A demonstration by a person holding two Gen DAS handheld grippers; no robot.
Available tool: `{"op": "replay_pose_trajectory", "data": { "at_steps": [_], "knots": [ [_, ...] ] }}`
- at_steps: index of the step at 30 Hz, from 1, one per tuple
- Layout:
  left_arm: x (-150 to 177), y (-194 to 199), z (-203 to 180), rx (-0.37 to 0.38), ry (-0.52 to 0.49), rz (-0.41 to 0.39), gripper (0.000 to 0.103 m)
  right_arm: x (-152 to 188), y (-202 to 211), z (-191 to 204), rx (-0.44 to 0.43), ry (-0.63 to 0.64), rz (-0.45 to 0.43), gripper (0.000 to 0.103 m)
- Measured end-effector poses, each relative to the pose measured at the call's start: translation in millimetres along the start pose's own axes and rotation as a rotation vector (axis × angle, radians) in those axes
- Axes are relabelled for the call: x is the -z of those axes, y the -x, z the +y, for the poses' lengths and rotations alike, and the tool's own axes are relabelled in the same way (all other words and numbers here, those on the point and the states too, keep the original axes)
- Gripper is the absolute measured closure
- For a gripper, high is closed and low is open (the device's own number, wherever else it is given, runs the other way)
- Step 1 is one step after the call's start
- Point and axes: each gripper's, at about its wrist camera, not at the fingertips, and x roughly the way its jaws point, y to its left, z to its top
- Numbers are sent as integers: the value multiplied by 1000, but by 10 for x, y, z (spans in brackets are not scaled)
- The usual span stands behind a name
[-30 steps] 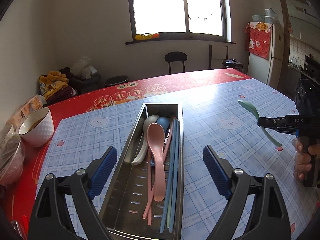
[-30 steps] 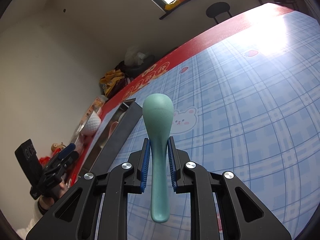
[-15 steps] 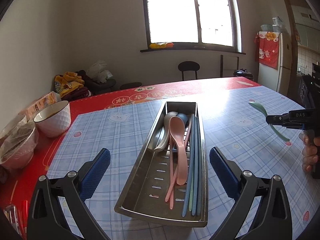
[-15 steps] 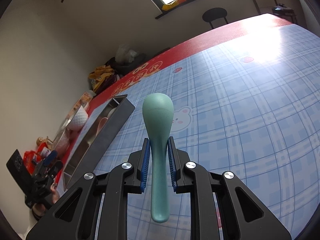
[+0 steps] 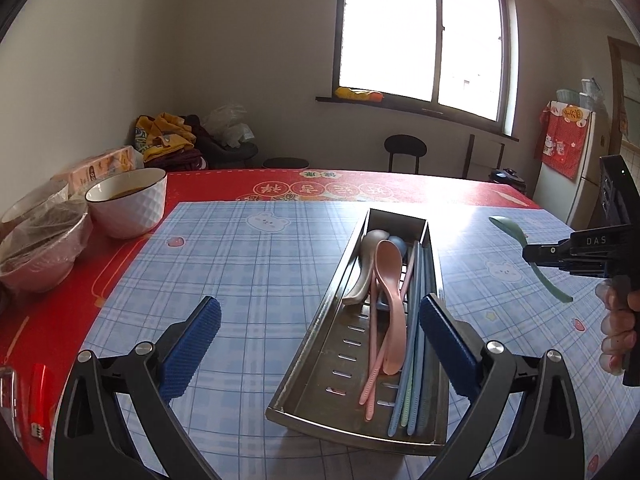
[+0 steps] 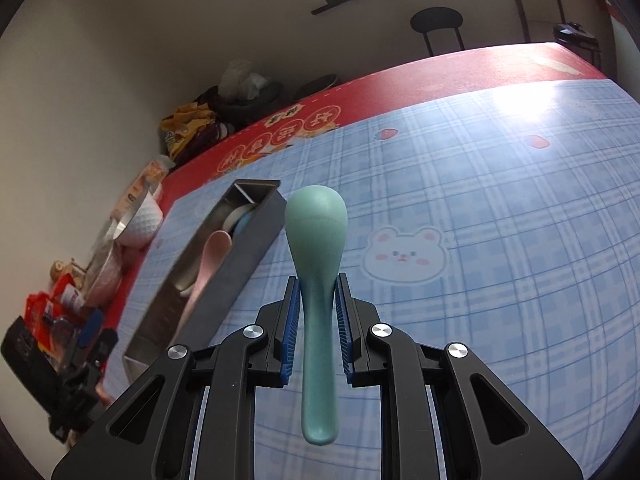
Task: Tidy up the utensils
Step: 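Carry the green spoon into the steel tray and open the right gripper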
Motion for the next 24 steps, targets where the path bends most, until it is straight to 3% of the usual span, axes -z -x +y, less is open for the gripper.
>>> {"op": "replay_pose_trajectory", "data": {
  "at_steps": [9,20,24],
  "knots": [
    [-20,23,106,21,54,-13,6,41,-557,650,-133,-195,91,85],
    [-18,28,163,35,93,-10,6,167,-865,834,-84,-314,121,83],
    [-15,36,157,37,90,-11,6,166,-891,844,-97,-298,129,83]
  ]
}}
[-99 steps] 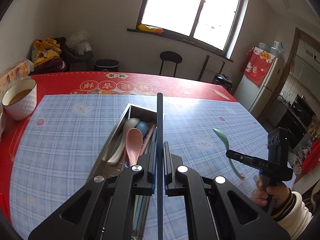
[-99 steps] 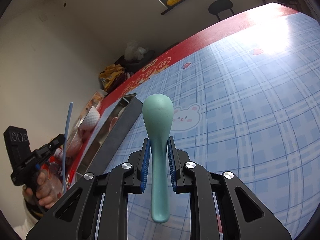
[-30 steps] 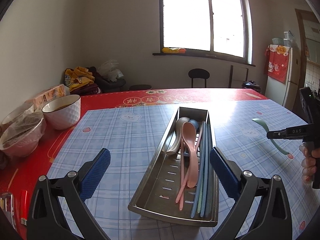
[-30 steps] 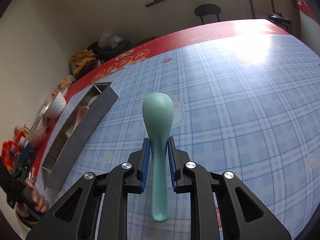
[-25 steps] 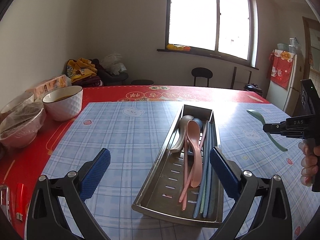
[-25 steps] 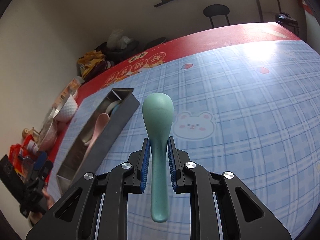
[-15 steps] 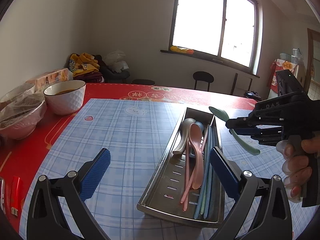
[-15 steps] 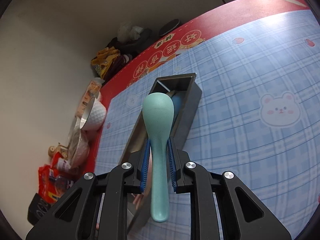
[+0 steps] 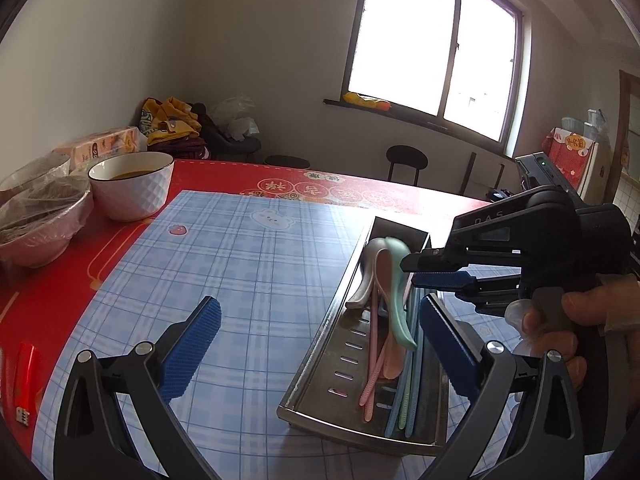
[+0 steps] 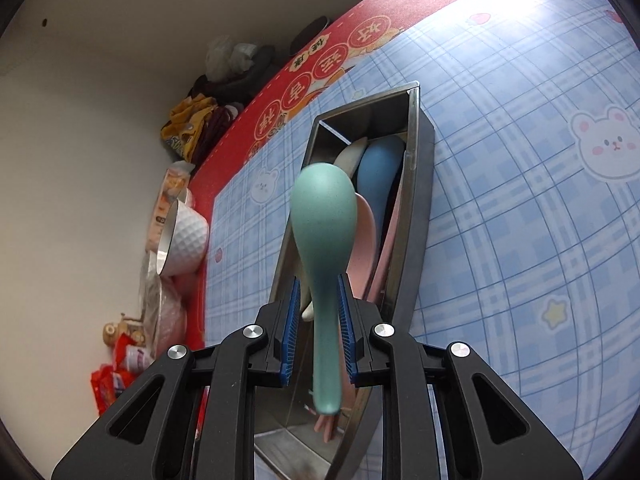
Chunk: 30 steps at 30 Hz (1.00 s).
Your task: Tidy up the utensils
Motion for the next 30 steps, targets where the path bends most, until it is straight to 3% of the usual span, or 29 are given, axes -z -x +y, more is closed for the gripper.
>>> {"op": "replay_pose_trajectory", "data": {
  "at_steps": [5,10,13,25,27,29,30],
  "knots": [
    [-2,-4,9,1,5,0,6,-53,158,31,21,71,-51,83],
    [-1,-7,5,-2,4,2,6,-91,338,50,110,193,-109,83],
    [0,-20,3,-3,1,6,6,-79,454,42,160,278,-137,77],
    [-84,81,-176,-53,-75,9,6,248,1132,179,290,668,-273,33],
    [-98,127,-227,-60,-86,6,6,312,1260,171,295,711,-292,30],
    [-121,176,-277,-64,-95,4,6,369,1402,146,294,728,-319,14],
    [-139,208,-306,-67,-98,0,6,393,1474,131,290,730,-336,14]
  ]
}}
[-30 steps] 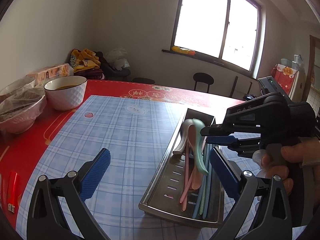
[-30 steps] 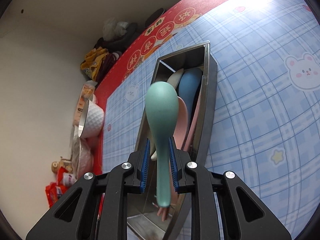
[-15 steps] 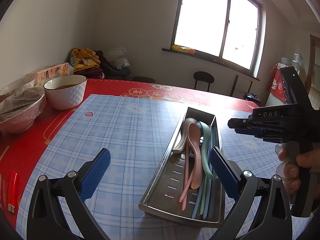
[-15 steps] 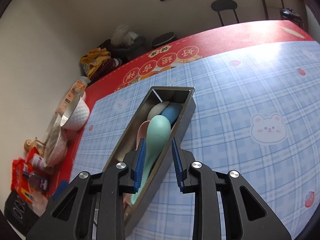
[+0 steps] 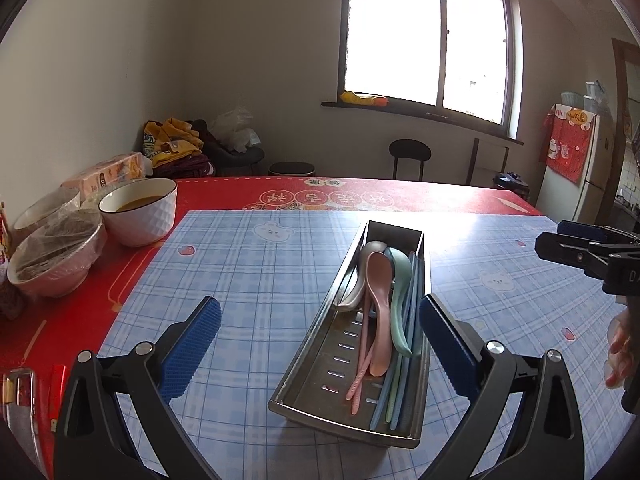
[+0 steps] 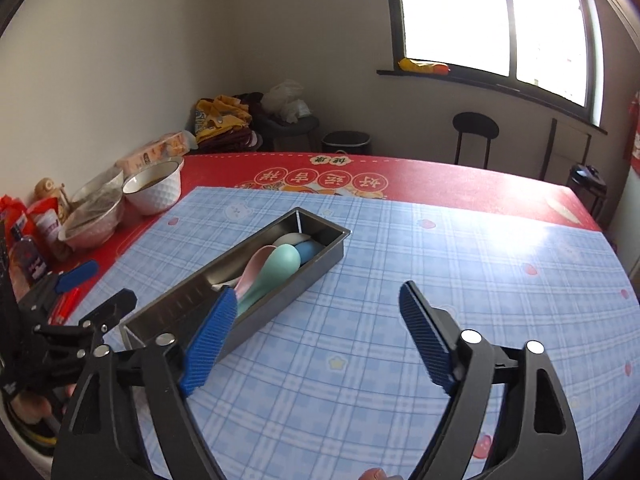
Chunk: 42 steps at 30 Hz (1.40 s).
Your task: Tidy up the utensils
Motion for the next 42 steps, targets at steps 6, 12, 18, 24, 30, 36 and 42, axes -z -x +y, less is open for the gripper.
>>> {"op": "replay_pose_trajectory", "data": {
  "at_steps": [6,12,18,24,30,36,42],
  "knots": [
    [-128,237,-129,0,7,-16,6,108,387,-209,-5,-32,-69,14],
    [-269,536,-255,-5,3,-67,6,164,807,-359,4,-59,-163,14],
    [-360,812,-381,-58,-8,-138,6,183,1181,-457,36,-71,-250,14],
    [-380,928,-493,-66,-6,-117,6,248,1386,-497,54,-82,-277,14],
    [-333,1003,-604,-51,-11,-117,6,310,1425,-506,62,-78,-274,14],
    [-312,1026,-733,-40,-44,-122,6,324,1423,-508,78,-79,-273,14],
    [-322,1057,-786,-37,-56,-135,6,325,1401,-501,90,-79,-270,14]
  ]
}}
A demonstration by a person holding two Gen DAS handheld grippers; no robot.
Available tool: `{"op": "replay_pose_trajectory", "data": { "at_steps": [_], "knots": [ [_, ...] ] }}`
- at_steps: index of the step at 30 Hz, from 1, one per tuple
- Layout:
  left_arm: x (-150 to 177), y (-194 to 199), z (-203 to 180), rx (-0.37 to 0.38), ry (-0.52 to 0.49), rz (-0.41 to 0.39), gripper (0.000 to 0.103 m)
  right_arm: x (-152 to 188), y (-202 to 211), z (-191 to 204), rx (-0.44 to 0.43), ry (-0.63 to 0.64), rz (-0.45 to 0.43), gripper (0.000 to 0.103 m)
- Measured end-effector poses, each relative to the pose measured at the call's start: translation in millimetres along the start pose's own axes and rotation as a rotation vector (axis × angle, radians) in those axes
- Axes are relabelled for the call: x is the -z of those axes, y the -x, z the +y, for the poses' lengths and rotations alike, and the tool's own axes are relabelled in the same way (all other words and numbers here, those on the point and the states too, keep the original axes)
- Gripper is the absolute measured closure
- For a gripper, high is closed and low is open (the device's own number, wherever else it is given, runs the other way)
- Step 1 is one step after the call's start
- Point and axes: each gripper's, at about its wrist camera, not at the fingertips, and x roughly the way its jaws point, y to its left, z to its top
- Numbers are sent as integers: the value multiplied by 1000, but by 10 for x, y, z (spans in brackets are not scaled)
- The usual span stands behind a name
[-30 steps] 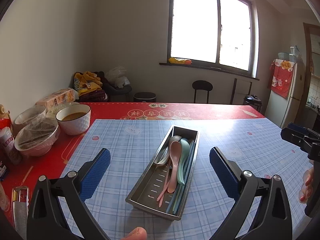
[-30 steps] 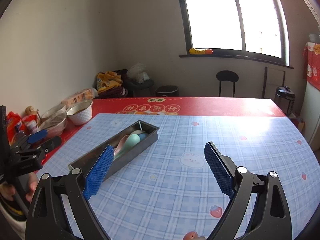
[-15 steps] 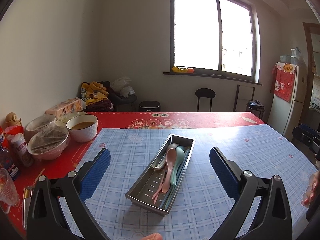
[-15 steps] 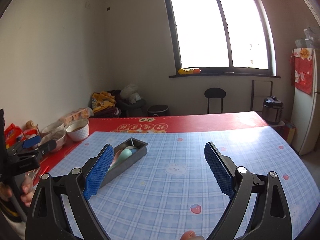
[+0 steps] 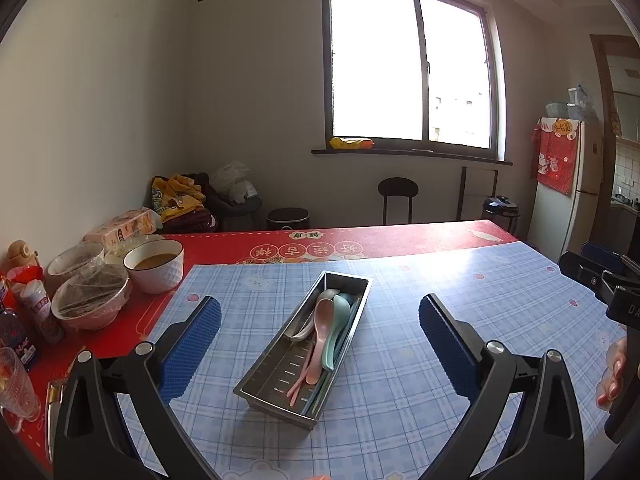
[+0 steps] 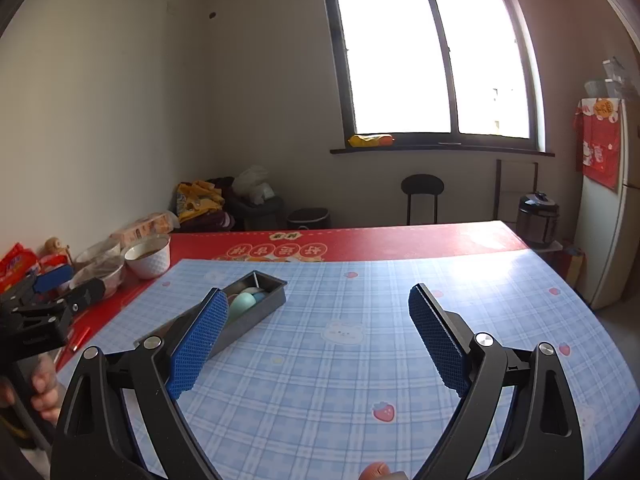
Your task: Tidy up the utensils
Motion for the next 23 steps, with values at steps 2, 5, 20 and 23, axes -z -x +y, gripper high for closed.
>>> {"op": "replay_pose_trajectory", "data": {
  "at_steps": [2,5,20,23],
  "knots": [
    [-2,6,-17,3,-2,-3,6,3,-7,10,5,4,2,14],
    [8,7,-27,4,-5,-9,6,16,-19,26,15,12,6,14],
    [34,-44,-1,-6,-4,0,6,50,-37,-5,58,8,16,14],
    [40,-46,3,-6,-2,2,6,56,-48,-6,63,8,20,14]
  ]
}}
